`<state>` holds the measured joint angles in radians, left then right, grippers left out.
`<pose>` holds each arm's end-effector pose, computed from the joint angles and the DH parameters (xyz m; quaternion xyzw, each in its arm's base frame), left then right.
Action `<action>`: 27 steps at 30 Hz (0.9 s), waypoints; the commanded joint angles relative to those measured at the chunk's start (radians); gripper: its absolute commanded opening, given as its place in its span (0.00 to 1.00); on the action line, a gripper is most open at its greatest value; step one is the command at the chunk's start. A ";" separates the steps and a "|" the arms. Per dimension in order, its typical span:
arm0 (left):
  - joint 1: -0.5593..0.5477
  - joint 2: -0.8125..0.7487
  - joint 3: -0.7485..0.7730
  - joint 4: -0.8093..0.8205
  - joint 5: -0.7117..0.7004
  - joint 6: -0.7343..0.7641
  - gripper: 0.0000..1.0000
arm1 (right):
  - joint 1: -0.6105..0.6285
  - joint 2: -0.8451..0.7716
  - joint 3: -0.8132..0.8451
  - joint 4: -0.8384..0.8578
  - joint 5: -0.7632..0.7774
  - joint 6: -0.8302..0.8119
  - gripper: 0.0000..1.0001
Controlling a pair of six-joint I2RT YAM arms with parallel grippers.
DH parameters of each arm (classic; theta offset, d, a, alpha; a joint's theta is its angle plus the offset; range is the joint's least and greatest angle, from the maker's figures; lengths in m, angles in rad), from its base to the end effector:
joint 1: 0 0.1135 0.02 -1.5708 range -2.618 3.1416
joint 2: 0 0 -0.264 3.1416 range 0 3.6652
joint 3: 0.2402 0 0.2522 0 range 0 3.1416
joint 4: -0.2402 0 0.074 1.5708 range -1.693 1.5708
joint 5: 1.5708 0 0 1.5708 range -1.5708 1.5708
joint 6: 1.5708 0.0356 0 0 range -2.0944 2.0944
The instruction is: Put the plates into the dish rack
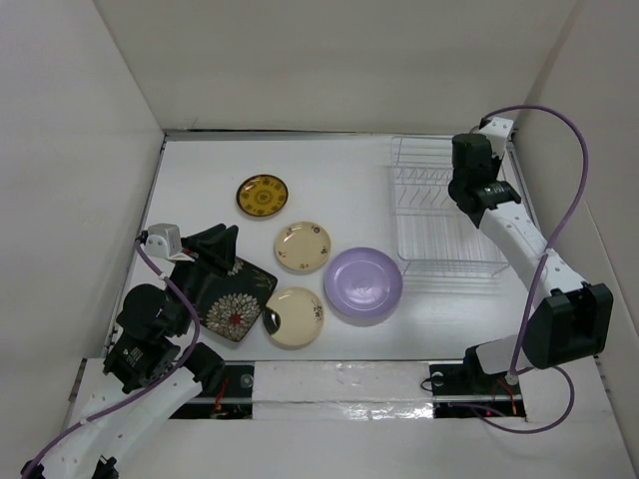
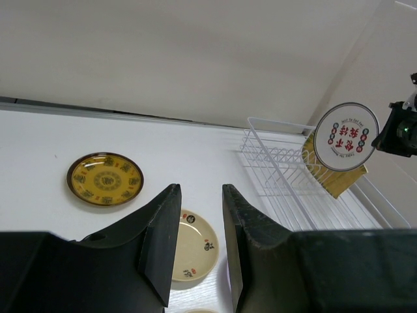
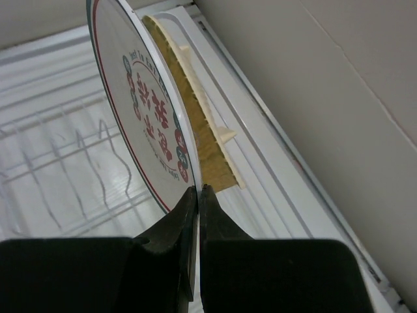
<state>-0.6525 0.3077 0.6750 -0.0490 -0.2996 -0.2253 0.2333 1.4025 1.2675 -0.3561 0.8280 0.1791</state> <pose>0.0684 -0.0391 0.3712 0.0047 0.5920 -0.2613 0.7624 0.3107 0.0469 0.3540 0.1854 0.7906 -0.2414 0.5313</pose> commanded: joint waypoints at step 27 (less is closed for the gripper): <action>0.001 -0.004 -0.003 0.041 -0.029 0.003 0.29 | -0.068 0.262 0.185 0.009 0.116 -0.230 0.00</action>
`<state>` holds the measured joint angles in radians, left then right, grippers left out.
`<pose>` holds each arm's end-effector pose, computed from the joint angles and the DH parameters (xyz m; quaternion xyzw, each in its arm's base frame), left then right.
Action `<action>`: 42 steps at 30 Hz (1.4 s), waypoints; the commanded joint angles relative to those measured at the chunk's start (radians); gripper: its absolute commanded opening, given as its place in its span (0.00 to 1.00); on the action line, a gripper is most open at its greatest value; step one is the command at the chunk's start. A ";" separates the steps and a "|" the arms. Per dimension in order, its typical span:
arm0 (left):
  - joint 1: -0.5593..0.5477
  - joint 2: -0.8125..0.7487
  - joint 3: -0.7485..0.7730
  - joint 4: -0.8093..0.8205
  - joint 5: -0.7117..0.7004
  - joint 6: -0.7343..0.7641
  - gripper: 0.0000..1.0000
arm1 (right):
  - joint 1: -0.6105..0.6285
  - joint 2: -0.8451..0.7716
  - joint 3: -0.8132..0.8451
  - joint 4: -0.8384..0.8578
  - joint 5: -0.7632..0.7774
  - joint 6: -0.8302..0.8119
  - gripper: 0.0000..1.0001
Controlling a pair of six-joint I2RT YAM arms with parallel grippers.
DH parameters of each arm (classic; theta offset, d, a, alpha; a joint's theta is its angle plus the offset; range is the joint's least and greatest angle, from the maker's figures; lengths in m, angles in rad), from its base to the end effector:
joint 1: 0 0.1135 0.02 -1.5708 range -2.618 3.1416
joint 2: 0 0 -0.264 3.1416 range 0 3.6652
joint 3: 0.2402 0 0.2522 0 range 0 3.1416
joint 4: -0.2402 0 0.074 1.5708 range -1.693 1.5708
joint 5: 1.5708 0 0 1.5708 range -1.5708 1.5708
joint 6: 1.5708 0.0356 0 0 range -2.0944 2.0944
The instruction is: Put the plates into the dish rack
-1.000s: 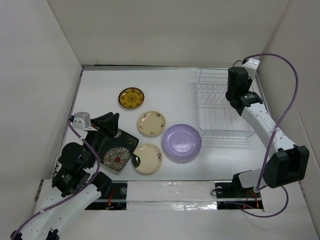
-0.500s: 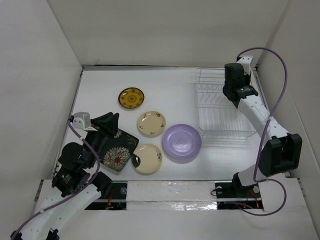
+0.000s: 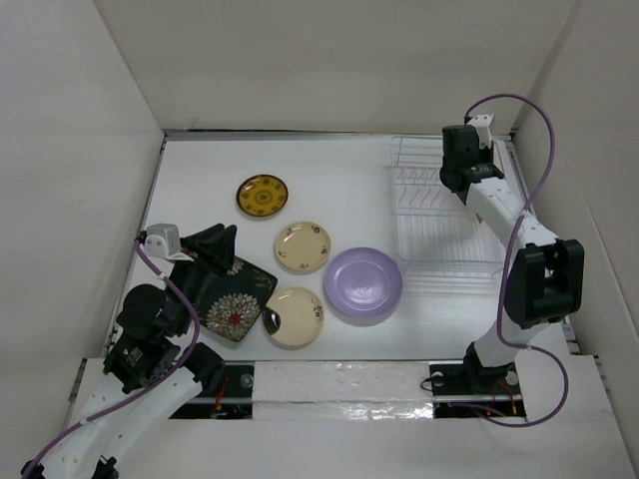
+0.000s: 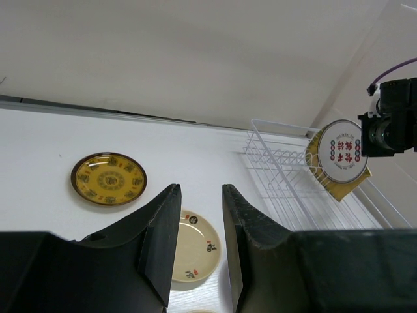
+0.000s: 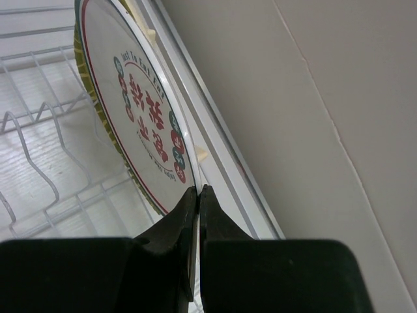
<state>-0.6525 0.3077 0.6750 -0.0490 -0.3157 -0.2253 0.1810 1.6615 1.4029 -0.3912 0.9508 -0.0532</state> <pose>0.0686 -0.0385 0.3712 -0.0018 0.5927 -0.2566 0.7635 0.3706 0.0384 0.3145 0.1090 0.8148 -0.3840 0.4205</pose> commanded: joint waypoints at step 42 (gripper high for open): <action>0.001 0.011 0.003 0.034 0.018 0.001 0.00 | 0.572 -0.999 -1.010 0.001 -0.624 1.210 0.65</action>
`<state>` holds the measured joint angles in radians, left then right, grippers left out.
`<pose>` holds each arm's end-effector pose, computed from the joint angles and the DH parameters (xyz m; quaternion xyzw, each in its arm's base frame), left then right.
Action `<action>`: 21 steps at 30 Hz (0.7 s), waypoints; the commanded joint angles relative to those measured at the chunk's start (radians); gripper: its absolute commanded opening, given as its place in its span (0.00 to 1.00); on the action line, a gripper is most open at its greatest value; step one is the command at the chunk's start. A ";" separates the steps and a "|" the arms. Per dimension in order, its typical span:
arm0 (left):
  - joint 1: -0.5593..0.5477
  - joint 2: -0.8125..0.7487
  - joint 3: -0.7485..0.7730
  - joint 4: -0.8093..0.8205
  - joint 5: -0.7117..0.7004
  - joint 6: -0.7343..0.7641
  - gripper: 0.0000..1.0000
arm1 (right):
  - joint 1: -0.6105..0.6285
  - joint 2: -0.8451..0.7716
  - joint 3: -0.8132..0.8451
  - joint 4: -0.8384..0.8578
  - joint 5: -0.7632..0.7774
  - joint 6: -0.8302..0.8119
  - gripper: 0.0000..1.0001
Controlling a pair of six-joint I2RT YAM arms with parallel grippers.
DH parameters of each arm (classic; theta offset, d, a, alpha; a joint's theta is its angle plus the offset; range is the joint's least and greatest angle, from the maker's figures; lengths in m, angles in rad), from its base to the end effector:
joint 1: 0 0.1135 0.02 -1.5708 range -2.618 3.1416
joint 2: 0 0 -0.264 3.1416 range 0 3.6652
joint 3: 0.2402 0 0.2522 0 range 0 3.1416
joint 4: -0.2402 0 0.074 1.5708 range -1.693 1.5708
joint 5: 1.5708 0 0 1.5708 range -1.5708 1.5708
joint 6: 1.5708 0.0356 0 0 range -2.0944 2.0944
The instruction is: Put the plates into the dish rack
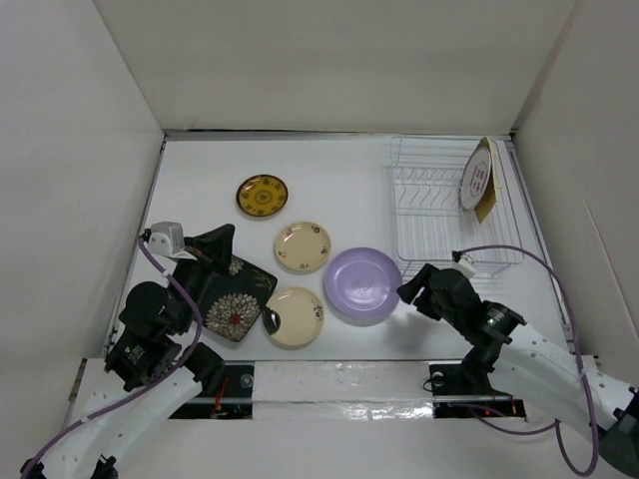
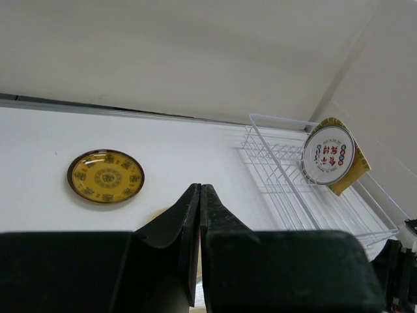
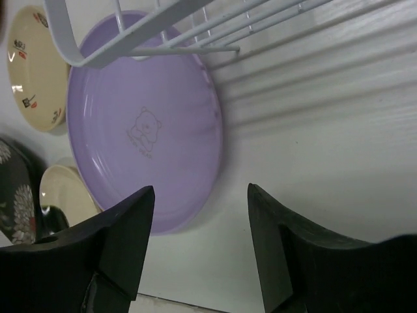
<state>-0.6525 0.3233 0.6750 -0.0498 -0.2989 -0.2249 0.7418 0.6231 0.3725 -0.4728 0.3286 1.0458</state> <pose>0.0716 -0.0415 0.3702 0.0072 0.5982 -0.2584 0.7585 0.1099 0.0851 0.1936 0.2026 0.8787 0.2227 0.3703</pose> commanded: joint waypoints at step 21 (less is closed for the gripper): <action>0.001 0.010 0.001 0.034 0.000 0.002 0.00 | 0.004 0.492 0.031 0.292 0.050 0.123 0.08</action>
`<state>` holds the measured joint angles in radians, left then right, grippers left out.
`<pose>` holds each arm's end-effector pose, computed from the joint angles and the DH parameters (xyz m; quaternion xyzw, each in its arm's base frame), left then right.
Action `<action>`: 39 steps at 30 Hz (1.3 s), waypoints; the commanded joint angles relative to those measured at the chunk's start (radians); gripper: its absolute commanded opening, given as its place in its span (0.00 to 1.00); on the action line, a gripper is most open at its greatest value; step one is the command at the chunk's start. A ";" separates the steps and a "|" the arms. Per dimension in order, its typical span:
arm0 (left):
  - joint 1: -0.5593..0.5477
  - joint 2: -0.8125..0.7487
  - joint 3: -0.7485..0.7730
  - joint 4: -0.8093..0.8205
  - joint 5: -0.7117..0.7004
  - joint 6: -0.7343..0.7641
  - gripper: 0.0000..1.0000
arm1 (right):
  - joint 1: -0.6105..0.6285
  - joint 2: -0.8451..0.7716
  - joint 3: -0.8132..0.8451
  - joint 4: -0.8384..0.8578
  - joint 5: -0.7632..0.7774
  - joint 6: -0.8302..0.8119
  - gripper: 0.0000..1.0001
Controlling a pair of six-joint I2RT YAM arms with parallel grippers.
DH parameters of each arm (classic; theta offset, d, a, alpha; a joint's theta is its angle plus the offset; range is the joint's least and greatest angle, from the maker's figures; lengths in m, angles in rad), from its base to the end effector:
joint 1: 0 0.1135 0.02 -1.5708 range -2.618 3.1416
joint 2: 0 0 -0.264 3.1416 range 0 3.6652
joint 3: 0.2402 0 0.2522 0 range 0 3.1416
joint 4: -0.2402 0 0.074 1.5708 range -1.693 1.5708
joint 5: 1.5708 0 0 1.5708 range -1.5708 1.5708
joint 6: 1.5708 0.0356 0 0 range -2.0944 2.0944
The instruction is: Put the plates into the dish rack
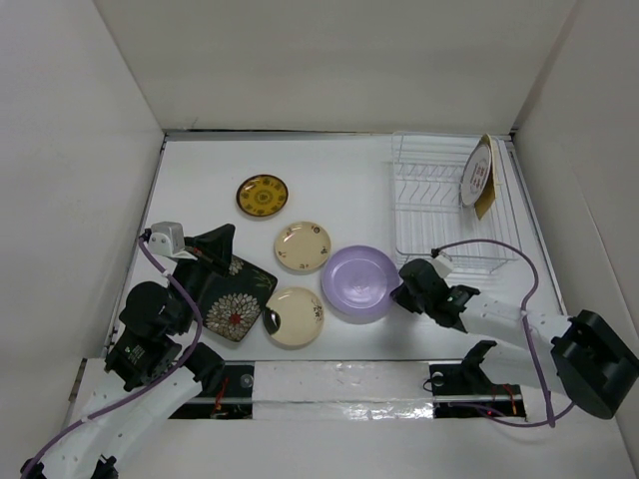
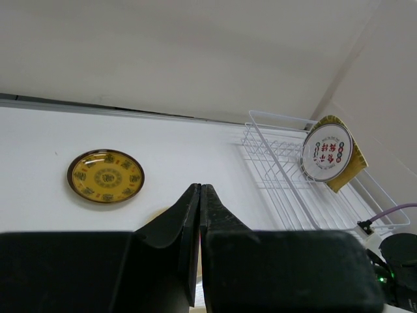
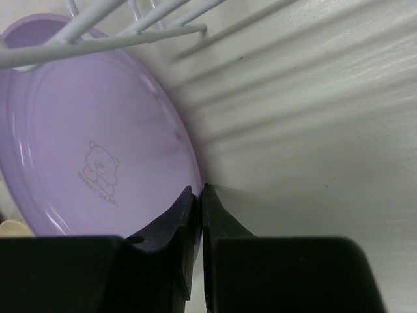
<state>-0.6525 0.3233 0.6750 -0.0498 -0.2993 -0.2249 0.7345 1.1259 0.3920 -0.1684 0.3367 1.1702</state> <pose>0.0716 -0.0415 0.3702 0.0070 0.5982 -0.2583 0.7585 0.1527 0.1221 0.1478 0.2550 0.8974 0.1717 0.3165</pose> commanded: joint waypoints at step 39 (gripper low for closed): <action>0.001 -0.095 0.009 0.044 0.120 -0.008 0.03 | -0.466 0.581 1.504 -0.617 0.903 -1.201 0.00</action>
<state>-0.6525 0.2436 0.6750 -0.0490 -0.2108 -0.2264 0.2798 1.6981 1.7752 -0.8062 1.0767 0.0952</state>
